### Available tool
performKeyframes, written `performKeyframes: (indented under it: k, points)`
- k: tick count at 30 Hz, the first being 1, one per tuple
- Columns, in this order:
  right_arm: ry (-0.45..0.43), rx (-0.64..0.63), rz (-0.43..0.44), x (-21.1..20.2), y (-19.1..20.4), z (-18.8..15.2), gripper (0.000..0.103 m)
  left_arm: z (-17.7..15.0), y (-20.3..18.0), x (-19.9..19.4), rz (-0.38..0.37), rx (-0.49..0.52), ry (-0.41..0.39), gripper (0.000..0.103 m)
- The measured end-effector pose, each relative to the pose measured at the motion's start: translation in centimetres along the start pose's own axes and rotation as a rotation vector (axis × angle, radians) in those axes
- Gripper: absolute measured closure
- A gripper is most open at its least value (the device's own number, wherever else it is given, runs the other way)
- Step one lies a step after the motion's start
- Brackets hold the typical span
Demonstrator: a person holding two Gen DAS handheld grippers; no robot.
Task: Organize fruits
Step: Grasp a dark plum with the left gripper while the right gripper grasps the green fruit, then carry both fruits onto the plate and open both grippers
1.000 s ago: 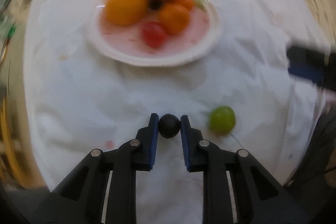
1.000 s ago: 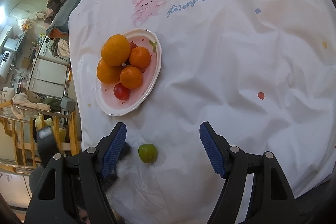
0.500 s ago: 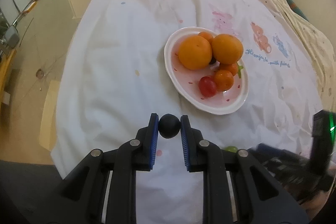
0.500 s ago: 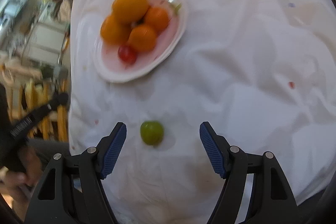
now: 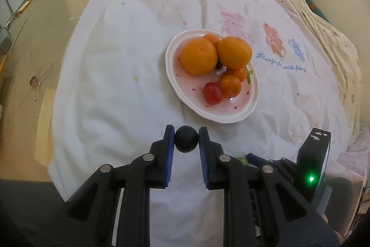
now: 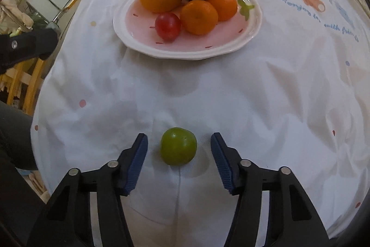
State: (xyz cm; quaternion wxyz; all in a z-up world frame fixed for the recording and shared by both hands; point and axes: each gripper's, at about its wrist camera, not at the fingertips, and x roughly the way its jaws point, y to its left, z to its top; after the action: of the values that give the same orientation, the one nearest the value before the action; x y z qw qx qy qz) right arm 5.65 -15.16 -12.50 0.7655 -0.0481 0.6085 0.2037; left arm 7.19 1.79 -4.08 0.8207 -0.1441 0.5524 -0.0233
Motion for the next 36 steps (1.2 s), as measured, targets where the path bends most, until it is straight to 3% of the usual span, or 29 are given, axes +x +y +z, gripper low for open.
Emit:
performKeyframes:
  k: [3, 8, 12, 20, 25, 27, 30, 36]
  points:
    - [-0.001, -0.014, -0.015, 0.0, 0.2, -0.1, 0.065, 0.0, 0.1, 0.0, 0.009, -0.001, -0.004, 0.086]
    - [-0.007, 0.001, -0.006, -0.5, -0.4, -0.1, 0.071, 0.0, 0.2, 0.2, 0.02, -0.005, -0.002, 0.086]
    - [-0.035, 0.025, 0.044, -1.6, -0.8, 0.1, 0.071, 0.0, -0.1, 0.0, 0.05, 0.022, -0.026, 0.086]
    - [-0.184, 0.131, 0.191, -6.9, -3.3, 0.8, 0.072, 0.2, 0.6, 0.3, 0.075, 0.01, -0.019, 0.086]
    - [-0.259, 0.176, 0.263, -9.5, -4.5, 2.6, 0.071, 1.4, -0.1, 0.2, 0.024, 0.058, -0.03, 0.085]
    - [-0.273, 0.187, 0.28, -10.0, -4.9, 3.2, 0.072, 2.1, -0.6, 0.1, -0.022, 0.092, -0.04, 0.085]
    - [-0.285, 0.2, 0.294, -10.1, -5.6, 4.5, 0.071, 3.1, -1.4, 0.7, 0.003, 0.138, -0.056, 0.085]
    - [-0.263, 0.219, 0.319, -8.3, -7.0, 6.9, 0.071, 4.6, -2.1, 3.7, 0.036, 0.16, -0.004, 0.085]
